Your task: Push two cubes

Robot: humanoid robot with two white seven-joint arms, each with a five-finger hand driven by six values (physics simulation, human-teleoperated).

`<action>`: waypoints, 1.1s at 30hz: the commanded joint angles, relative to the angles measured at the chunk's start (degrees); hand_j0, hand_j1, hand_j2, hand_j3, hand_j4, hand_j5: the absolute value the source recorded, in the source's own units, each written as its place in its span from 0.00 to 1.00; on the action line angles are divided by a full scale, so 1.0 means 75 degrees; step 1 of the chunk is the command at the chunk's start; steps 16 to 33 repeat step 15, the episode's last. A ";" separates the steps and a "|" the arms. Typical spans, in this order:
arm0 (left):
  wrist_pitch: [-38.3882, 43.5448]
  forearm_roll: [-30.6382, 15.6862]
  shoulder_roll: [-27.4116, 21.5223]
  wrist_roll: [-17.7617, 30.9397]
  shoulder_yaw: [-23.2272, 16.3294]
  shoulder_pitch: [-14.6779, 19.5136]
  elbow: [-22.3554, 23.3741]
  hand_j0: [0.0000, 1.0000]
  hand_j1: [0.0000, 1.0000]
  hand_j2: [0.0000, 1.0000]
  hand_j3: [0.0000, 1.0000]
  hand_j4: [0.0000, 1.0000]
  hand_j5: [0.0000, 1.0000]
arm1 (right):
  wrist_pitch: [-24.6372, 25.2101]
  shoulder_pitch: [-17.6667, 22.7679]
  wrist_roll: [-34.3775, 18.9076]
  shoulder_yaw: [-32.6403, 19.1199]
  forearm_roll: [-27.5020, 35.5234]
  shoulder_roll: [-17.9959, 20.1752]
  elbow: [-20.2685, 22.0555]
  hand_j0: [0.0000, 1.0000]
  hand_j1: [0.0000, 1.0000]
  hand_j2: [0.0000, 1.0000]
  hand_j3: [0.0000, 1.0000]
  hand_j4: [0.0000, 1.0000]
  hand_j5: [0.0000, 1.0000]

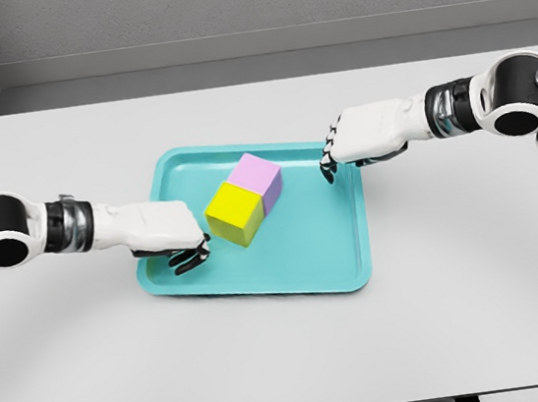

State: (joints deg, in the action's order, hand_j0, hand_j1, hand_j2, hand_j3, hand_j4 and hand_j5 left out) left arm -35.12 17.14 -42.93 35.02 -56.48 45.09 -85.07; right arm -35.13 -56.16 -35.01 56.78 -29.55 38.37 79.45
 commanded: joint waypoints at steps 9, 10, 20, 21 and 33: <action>0.0016 -0.2766 -0.2375 -0.0003 0.1835 0.0199 0.1884 1.00 1.00 1.00 1.00 1.00 1.00 | 0.0018 0.0386 0.0002 -0.2321 0.0835 0.1903 0.0059 1.00 1.00 1.00 1.00 1.00 1.00; 0.0016 -0.2743 -0.1766 -0.0003 0.1835 0.0141 0.2588 1.00 1.00 1.00 1.00 1.00 1.00 | 0.0018 0.0656 0.0002 -0.2321 0.0823 0.1845 0.0059 1.00 1.00 1.00 1.00 1.00 1.00; 0.0016 -0.2707 -0.1448 -0.0003 0.1835 -0.0023 0.2835 1.00 1.00 1.00 1.00 1.00 1.00 | 0.0018 0.0809 0.0002 -0.2263 0.0812 0.1856 0.0082 1.00 1.00 1.00 1.00 1.00 1.00; 0.0016 -0.2707 -0.1448 -0.0003 0.1835 -0.0023 0.2835 1.00 1.00 1.00 1.00 1.00 1.00 | 0.0018 0.0809 0.0002 -0.2263 0.0812 0.1856 0.0082 1.00 1.00 1.00 1.00 1.00 1.00; 0.0016 -0.2707 -0.1448 -0.0003 0.1835 -0.0023 0.2835 1.00 1.00 1.00 1.00 1.00 1.00 | 0.0018 0.0809 0.0002 -0.2263 0.0812 0.1856 0.0082 1.00 1.00 1.00 1.00 1.00 1.00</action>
